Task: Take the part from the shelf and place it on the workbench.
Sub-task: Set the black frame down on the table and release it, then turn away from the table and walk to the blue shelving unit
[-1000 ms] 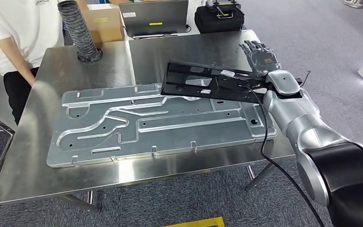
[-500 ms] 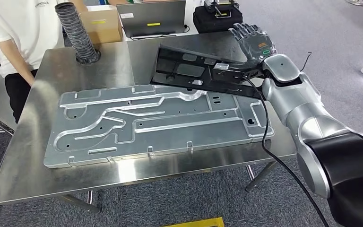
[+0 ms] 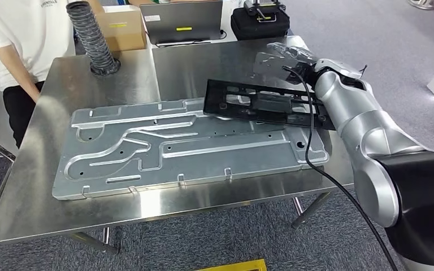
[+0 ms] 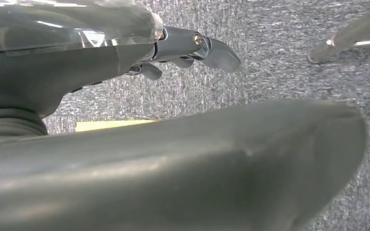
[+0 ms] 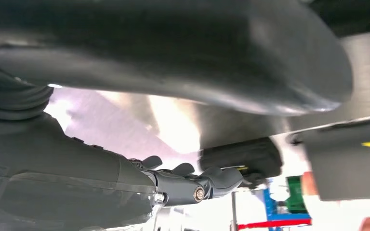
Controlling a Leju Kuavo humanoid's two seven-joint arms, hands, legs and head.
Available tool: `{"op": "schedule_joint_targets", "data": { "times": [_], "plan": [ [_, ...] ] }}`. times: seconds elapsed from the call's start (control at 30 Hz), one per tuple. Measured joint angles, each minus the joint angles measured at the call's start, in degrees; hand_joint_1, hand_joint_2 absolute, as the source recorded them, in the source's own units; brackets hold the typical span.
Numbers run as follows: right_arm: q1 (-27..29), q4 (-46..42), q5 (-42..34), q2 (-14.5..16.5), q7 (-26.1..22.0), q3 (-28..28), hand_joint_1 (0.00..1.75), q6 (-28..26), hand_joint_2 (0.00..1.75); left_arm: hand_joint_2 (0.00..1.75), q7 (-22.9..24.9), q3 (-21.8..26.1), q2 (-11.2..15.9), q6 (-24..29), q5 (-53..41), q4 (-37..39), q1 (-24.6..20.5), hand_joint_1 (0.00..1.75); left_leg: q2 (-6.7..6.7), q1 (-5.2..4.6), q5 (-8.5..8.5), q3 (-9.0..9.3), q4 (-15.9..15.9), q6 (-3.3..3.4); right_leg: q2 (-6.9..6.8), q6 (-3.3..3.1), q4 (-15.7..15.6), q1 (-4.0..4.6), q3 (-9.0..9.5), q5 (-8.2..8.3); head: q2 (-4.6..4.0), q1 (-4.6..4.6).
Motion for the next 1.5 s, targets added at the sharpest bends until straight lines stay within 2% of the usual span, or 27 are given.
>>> {"op": "schedule_joint_targets", "data": {
  "times": [0.07,0.17,0.2,0.23,0.27,0.33,0.4,0.47,0.57,0.67,0.7,0.73,0.77,0.87,0.93,1.03,1.07,1.1,1.17,1.2,1.23,1.27,1.3,1.33,1.4,1.43,1.5],
  "plan": [
    [-0.24,0.00,-0.86,0.25,-0.44,-1.86,0.00,0.11,0.00,0.00,0.02,0.00,0.00,0.00,0.00,0.00,-0.05,0.00,0.04,0.16,0.30,0.14,-0.36,0.62,-0.04,0.60,2.14,-0.15,-0.88,-1.55,0.01,0.00],
    [-0.29,0.07,-1.46,0.39,-1.08,-3.68,0.00,0.03,0.00,0.00,0.00,0.01,-0.01,-0.02,-0.01,0.00,-0.12,0.00,0.05,0.22,0.40,0.17,-0.50,1.06,-0.08,1.23,12.33,-0.35,-5.45,-6.50,0.01,0.00],
    [-0.11,0.12,-1.52,0.39,-1.36,-4.02,0.00,-0.05,0.00,0.00,0.00,0.02,-0.02,-0.06,-0.03,0.00,-0.07,0.00,0.05,0.21,0.39,0.17,-0.49,1.09,-0.08,1.30,14.92,-0.38,-6.68,-7.19,0.01,0.00],
    [0.05,0.17,-1.58,0.39,-1.71,-4.31,0.00,-0.23,0.00,0.00,0.00,0.02,-0.03,-0.10,-0.05,0.00,-0.03,0.00,0.03,0.21,0.39,0.18,-0.46,1.09,-0.08,1.26,15.42,-0.38,-6.95,-6.80,0.01,0.00],
    [0.16,0.19,-1.64,0.39,-2.10,-4.57,0.00,-0.54,0.00,0.00,0.00,0.02,-0.04,-0.16,-0.11,0.00,-0.02,0.00,0.02,0.19,0.37,0.20,-0.43,1.07,-0.08,1.12,13.74,-0.36,-6.17,-5.46,0.01,0.00],
    [0.14,0.09,-1.69,0.39,-2.88,-4.94,0.00,-1.40,0.00,0.00,0.00,0.01,-0.06,-0.27,-0.26,0.00,-0.11,0.00,-0.01,0.12,0.31,0.25,-0.39,0.95,-0.09,0.56,6.16,-0.22,-2.47,-1.84,0.01,0.00],
    [0.16,-0.04,-1.77,0.42,-3.93,-5.11,0.00,-2.98,0.00,0.00,0.04,0.00,-0.09,-0.37,-0.51,0.00,-0.25,0.00,-0.02,-0.04,0.26,0.16,-0.31,0.60,-0.13,-0.01,0.60,0.15,0.20,-0.18,0.00,-0.01],
    [0.59,-0.30,-2.34,0.44,-5.70,-5.37,0.00,-5.97,0.00,0.00,0.15,-0.01,-0.13,-0.46,-0.72,0.00,-0.34,0.00,-0.03,-0.08,0.31,0.14,-0.44,0.04,-0.14,-0.44,-0.47,0.46,0.63,-0.20,-0.01,0.00],
    [1.50,-1.48,-5.94,0.58,-11.52,-6.72,0.00,-12.51,0.00,0.00,0.28,-0.01,-0.23,-0.70,-0.75,0.00,-0.40,0.00,0.00,-0.08,-0.90,-0.36,0.83,-0.78,-0.22,-1.28,-1.33,0.01,1.04,0.24,0.00,0.00],
    [4.66,-6.71,-17.89,0.93,-21.55,-10.29,0.00,-19.36,0.00,0.00,0.23,0.01,-0.29,-1.81,-0.49,0.00,-0.39,0.00,0.02,0.04,-5.83,-4.59,10.43,-1.31,-0.35,-1.73,-1.60,-0.12,1.28,0.29,0.00,0.00],
    [7.02,-10.58,-23.02,1.04,-23.48,-11.70,0.00,-20.28,0.00,0.00,0.17,0.02,-0.36,-2.20,-0.34,0.00,-0.34,0.00,0.02,0.08,-6.85,-6.06,13.60,-1.46,-0.40,-1.75,-1.59,-0.10,1.38,0.22,0.00,0.00],
    [9.75,-15.28,-27.76,1.13,-24.27,-12.78,0.00,-20.58,0.00,0.00,0.09,0.03,-0.43,-2.49,-0.22,0.00,-0.26,0.00,0.03,0.12,-6.86,-6.77,15.05,-1.60,-0.45,-1.74,-1.55,-0.10,1.49,0.12,-0.01,0.00],
    [12.35,-19.89,-31.24,1.16,-24.28,-13.42,0.00,-20.54,0.00,0.00,0.03,0.03,-0.50,-2.69,-0.11,0.00,-0.16,0.00,0.04,0.19,-5.81,-6.48,14.35,-1.72,-0.47,-1.67,-1.47,-0.14,1.58,0.00,-0.01,0.00],
    [18.96,-32.62,-37.00,0.91,-25.33,-13.85,0.00,-22.11,0.00,0.00,0.00,0.15,-0.58,-3.32,0.72,0.00,-0.03,0.00,0.00,0.46,-0.93,-1.54,3.96,-1.70,-0.31,-1.00,-0.76,-0.19,1.60,-0.60,0.00,0.00],
    [25.77,-43.95,-38.15,-0.01,-26.01,-13.98,0.00,-25.58,0.00,0.00,0.02,0.58,-0.83,-3.65,2.19,0.01,0.00,0.00,-0.20,0.49,-0.37,0.49,0.26,-1.09,-0.33,-0.39,-0.57,0.12,1.73,-0.97,-0.01,0.00],
    [38.75,-62.24,-37.21,-1.82,-26.01,-13.99,0.00,-30.44,0.00,0.00,0.01,1.78,-1.60,-3.57,3.70,0.02,0.60,0.00,-0.60,0.60,-0.60,0.94,-0.05,0.00,-0.55,0.47,-0.44,0.18,2.17,-1.58,-0.01,0.01],
    [42.00,-67.04,-37.00,-2.44,-26.00,-14.00,0.00,-31.23,0.00,0.00,0.00,2.05,-1.80,-3.53,3.84,0.02,0.80,0.00,-0.58,0.63,-0.58,0.96,-0.14,0.34,-0.54,0.80,0.69,0.03,1.69,-2.48,-0.01,0.01],
    [44.48,-70.70,-36.91,-3.00,-25.99,-14.02,0.00,-31.59,0.00,0.00,-0.01,2.22,-1.96,-3.52,3.94,0.02,0.90,0.00,-0.45,0.65,-0.53,0.97,-0.23,0.63,-0.48,1.11,2.93,-0.10,0.62,-3.92,-0.01,0.01],
    [47.91,-76.26,-36.79,-3.95,-25.97,-14.03,0.00,-31.90,0.00,0.00,-0.02,2.62,-2.16,-3.52,4.05,0.02,0.87,0.00,-0.15,0.53,-0.59,0.91,-0.23,0.98,-0.42,1.55,10.31,-0.23,-2.93,-7.67,0.00,0.01],
    [49.21,-78.03,-36.72,-4.27,-25.96,-14.03,0.00,-31.93,0.00,0.00,-0.02,2.83,-2.24,-3.52,4.07,0.02,0.84,0.00,-0.03,0.46,-0.62,0.90,-0.23,1.04,-0.42,1.67,13.78,-0.27,-4.63,-8.90,-0.01,0.01],
    [50.29,-79.45,-36.60,-4.55,-25.95,-14.03,0.00,-31.99,0.00,0.00,-0.02,2.98,-2.29,-3.52,4.11,0.02,0.82,0.00,0.04,0.42,-0.64,0.91,-0.22,1.08,-0.42,1.70,15.72,-0.31,-5.59,-9.19,0.00,0.01],
    [51.20,-80.71,-36.07,-4.79,-25.97,-14.03,0.00,-32.45,0.00,0.00,-0.02,3.10,-2.34,-3.48,4.27,0.02,0.79,0.00,0.09,0.38,-0.65,0.92,-0.21,1.08,-0.42,1.63,15.48,-0.34,-5.48,-8.43,0.00,0.01],
    [52.12,-82.02,-35.08,-5.01,-26.00,-14.09,0.00,-33.49,0.00,0.00,-0.02,3.25,-2.42,-3.38,4.56,0.02,0.72,0.00,0.13,0.35,-0.62,0.97,-0.20,1.06,-0.42,1.48,12.84,-0.34,-4.13,-6.76,0.00,0.01],
    [53.47,-83.64,-33.46,-5.24,-26.04,-14.22,0.00,-35.29,0.00,0.00,-0.01,3.47,-2.54,-3.22,4.94,0.02,0.65,0.00,0.11,0.33,-0.58,1.05,-0.20,1.03,-0.43,1.21,8.57,-0.31,-1.83,-4.77,0.00,0.01],
    [58.30,-88.19,-30.20,-5.55,-26.10,-14.86,0.00,-39.92,0.00,0.00,0.04,4.14,-2.92,-2.68,5.70,0.02,0.63,0.00,-0.24,0.19,-0.49,1.18,-0.13,0.79,-0.46,0.65,1.37,-0.02,2.02,-2.30,-0.01,0.02],
    [61.65,-90.81,-29.05,-5.62,-26.11,-15.36,0.00,-42.07,0.00,0.00,0.08,4.45,-3.10,-2.39,5.91,0.02,0.77,0.00,-0.47,0.15,-0.46,1.20,-0.12,0.61,-0.50,0.41,-0.29,0.15,2.89,-1.94,-0.01,0.01],
    [68.38,-95.77,-28.20,-5.60,-26.12,-16.53,0.00,-45.09,0.00,0.00,0.15,4.91,-3.36,-1.96,6.05,0.02,1.32,0.00,-0.75,0.08,-0.31,1.20,-0.30,0.05,-0.57,-0.05,-0.68,0.28,2.90,-1.83,-0.01,0.01]
  ]
}}
